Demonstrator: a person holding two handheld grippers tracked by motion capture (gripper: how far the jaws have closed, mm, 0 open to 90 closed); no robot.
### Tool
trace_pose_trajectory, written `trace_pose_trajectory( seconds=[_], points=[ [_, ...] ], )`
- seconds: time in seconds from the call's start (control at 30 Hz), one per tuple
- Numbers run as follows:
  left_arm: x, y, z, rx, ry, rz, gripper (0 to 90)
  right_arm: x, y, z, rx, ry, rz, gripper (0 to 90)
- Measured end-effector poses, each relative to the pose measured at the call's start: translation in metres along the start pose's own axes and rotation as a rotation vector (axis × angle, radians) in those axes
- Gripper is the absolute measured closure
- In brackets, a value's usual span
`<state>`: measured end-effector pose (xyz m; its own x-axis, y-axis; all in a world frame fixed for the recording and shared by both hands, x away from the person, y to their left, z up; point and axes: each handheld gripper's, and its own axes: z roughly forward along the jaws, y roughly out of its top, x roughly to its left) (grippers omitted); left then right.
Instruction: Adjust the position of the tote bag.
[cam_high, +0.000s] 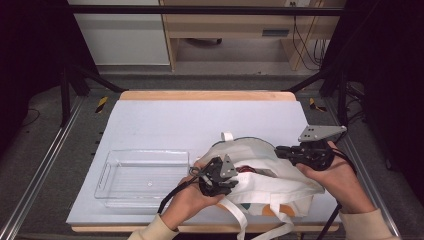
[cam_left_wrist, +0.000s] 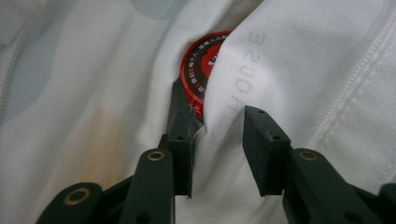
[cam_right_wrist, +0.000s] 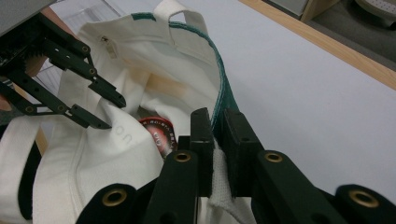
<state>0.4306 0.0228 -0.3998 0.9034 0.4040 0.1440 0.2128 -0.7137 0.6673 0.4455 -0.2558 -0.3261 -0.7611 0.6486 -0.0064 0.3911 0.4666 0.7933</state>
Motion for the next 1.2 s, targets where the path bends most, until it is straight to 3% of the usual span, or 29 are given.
trace_pose_trajectory(
  seconds=[0.2,0.4,0.5,1.2],
  points=[
    [-0.003,-0.002,0.002,0.014,0.005,0.002,80.9,0.000,0.000,0.000,0.001,-0.002,0.001,83.2],
    [-0.007,-0.005,-0.003,-0.007,0.008,-0.001,85.6,-0.002,-0.003,0.002,0.003,-0.005,0.006,83.2],
    [-0.010,-0.006,-0.006,-0.015,-0.001,0.019,86.5,-0.004,-0.005,0.003,0.005,-0.012,0.011,83.2],
    [-0.025,-0.021,-0.013,-0.055,-0.004,0.046,88.1,-0.015,-0.017,0.019,0.069,-0.073,0.026,83.2]
  ],
)
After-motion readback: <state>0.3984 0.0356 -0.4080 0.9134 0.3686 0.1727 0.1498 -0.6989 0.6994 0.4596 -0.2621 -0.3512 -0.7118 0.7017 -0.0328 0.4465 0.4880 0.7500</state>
